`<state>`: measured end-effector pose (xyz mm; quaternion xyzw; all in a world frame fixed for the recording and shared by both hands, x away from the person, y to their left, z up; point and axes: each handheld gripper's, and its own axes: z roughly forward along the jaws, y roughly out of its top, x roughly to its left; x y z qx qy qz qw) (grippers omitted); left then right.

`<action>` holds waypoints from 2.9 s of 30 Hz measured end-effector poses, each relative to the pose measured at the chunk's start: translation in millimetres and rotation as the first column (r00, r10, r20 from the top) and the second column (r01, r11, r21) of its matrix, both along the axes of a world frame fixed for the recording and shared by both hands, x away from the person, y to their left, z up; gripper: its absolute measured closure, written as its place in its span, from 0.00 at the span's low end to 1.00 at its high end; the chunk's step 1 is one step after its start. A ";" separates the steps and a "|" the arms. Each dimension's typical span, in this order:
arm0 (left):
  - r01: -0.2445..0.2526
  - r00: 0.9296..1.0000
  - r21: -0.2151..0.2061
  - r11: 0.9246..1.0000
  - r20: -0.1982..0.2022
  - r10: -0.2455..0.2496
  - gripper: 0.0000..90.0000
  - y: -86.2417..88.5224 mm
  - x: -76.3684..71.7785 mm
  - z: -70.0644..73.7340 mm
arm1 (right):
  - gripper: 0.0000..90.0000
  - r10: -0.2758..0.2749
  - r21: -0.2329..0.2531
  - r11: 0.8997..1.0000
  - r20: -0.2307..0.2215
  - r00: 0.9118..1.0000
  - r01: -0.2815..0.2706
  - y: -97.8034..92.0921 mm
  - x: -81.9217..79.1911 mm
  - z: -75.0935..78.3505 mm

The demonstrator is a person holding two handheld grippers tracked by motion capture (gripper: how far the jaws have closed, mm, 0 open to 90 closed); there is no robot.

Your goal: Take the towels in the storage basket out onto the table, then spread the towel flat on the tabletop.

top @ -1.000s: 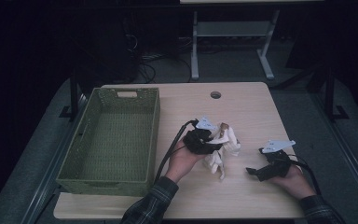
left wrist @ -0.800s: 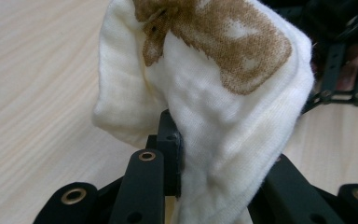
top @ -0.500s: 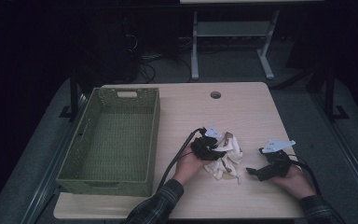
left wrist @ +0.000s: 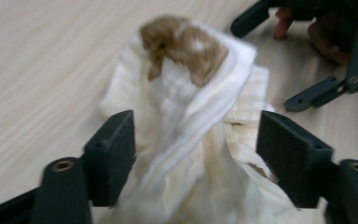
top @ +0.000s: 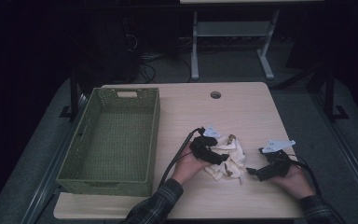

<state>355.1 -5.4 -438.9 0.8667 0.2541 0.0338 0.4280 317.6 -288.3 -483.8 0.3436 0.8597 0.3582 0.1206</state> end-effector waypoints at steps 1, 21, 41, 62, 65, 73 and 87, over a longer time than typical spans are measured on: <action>-0.004 1.000 -0.009 1.000 0.004 0.004 0.29 3.5 -1.4 2.9 | 0.00 0.000 0.000 1.000 0.000 1.000 0.000 0.0 0.0 0.0; -0.085 0.996 -0.017 0.996 0.001 0.085 0.44 39.2 1.6 -8.3 | 0.38 0.090 0.092 0.992 -0.015 0.996 -0.088 4.2 -8.3 18.3; -0.097 0.995 -0.044 0.994 0.018 0.098 0.95 42.5 2.5 4.9 | 0.90 0.110 0.066 0.992 -0.041 0.993 -0.107 15.3 0.5 17.3; -0.237 0.969 -0.067 0.969 0.050 0.240 0.95 52.6 19.3 15.6 | 0.95 0.077 0.122 0.989 0.093 0.993 -0.088 -12.6 27.4 62.7; -0.258 0.963 -0.051 0.965 0.070 0.261 0.95 50.1 25.8 19.4 | 0.95 0.059 0.123 0.990 0.089 0.994 -0.070 -16.9 36.3 63.6; -0.299 0.949 0.013 0.954 0.111 0.296 0.94 36.7 48.7 18.5 | 0.95 0.011 0.142 0.990 0.035 0.999 -0.016 -28.2 67.5 56.0; -0.363 0.931 0.100 0.926 0.080 0.356 0.93 28.8 91.9 -6.4 | 0.94 -0.033 0.099 0.994 -0.046 0.998 0.038 -24.4 127.1 33.9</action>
